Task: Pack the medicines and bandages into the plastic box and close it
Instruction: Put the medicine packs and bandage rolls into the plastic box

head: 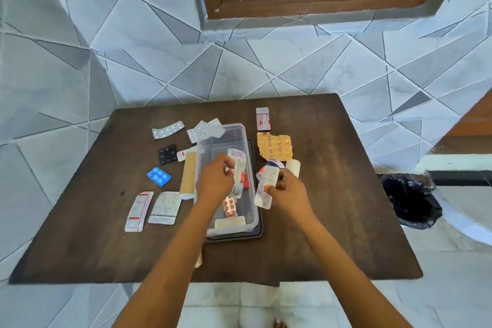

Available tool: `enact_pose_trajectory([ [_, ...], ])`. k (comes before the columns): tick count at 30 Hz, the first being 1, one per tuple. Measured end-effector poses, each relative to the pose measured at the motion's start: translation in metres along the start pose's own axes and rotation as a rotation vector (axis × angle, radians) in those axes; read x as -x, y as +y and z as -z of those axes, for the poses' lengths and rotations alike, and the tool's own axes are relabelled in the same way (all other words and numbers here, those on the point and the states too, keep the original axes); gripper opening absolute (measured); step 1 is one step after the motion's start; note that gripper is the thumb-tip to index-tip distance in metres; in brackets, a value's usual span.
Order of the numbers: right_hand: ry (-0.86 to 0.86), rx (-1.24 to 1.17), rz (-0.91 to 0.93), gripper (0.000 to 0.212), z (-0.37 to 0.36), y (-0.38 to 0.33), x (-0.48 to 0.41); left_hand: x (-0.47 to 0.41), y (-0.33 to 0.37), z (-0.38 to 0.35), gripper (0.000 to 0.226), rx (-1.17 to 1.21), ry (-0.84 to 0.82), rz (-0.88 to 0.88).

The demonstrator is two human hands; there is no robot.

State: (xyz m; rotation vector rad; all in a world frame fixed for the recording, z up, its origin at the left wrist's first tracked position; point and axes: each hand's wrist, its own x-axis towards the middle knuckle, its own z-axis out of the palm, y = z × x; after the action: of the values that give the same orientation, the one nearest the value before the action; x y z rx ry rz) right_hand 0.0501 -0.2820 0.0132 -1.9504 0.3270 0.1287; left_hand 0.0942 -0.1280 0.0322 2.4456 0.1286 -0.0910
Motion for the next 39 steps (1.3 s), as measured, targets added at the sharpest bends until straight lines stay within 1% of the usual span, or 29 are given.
enact_pose_trajectory([
  [3,-0.187,0.184,0.159,0.065,-0.037,-0.017,-0.006,0.003,-0.031,0.018,0.021,-0.155,-0.027,0.082],
  [4,-0.24,0.274,0.214,0.067,-0.048,-0.019,-0.009,0.005,-0.038,0.018,0.024,-0.204,-0.066,0.085],
  [6,-0.292,0.456,0.361,0.057,-0.065,-0.02,-0.016,0.007,-0.049,0.015,0.034,-0.257,-0.17,0.058],
  [8,-0.318,0.618,0.449,0.041,-0.077,-0.02,-0.023,0.007,-0.056,0.008,0.04,-0.284,-0.251,0.024],
  [11,-0.366,0.813,0.475,0.03,-0.085,-0.017,-0.029,0.006,-0.061,0.003,0.035,-0.366,-0.245,0.004],
  [14,-0.393,1.001,0.524,0.029,-0.086,-0.015,-0.032,0.001,-0.065,-0.004,0.031,-0.457,-0.264,-0.058],
  [17,-0.32,1.143,0.56,0.029,-0.083,-0.011,-0.036,0.0,-0.063,-0.007,0.03,-0.563,-0.296,-0.082],
  [21,-0.285,1.328,0.523,0.033,-0.086,0.0,-0.038,0.003,-0.065,-0.011,0.035,-0.678,-0.28,-0.11],
  [24,-0.285,1.333,0.471,0.039,-0.086,0.003,-0.04,0.009,-0.068,-0.013,0.034,-0.678,-0.262,-0.159],
  [26,-0.271,1.261,0.465,0.044,-0.086,0.003,-0.037,0.013,-0.073,-0.006,0.029,-0.568,-0.223,-0.168],
  [29,-0.149,1.009,0.457,0.053,-0.081,0.004,-0.029,0.019,-0.085,0.023,0.018,-0.332,-0.099,-0.068],
  [31,-0.094,0.887,0.445,0.053,-0.079,0.007,-0.025,0.027,-0.098,0.039,0.009,-0.238,-0.089,0.046],
  [32,-0.084,0.862,0.441,0.053,-0.079,0.009,-0.023,0.03,-0.103,0.045,0.008,-0.227,-0.115,0.098],
  [34,-0.081,0.841,0.424,0.054,-0.082,0.012,-0.021,0.037,-0.115,0.05,0.018,-0.194,-0.228,0.186],
  [37,-0.059,0.825,0.402,0.053,-0.085,0.016,-0.02,0.037,-0.127,0.055,0.042,-0.11,-0.419,0.3],
  [39,-0.048,0.813,0.399,0.053,-0.085,0.016,-0.021,0.035,-0.135,0.055,0.056,-0.17,-0.543,0.308],
])
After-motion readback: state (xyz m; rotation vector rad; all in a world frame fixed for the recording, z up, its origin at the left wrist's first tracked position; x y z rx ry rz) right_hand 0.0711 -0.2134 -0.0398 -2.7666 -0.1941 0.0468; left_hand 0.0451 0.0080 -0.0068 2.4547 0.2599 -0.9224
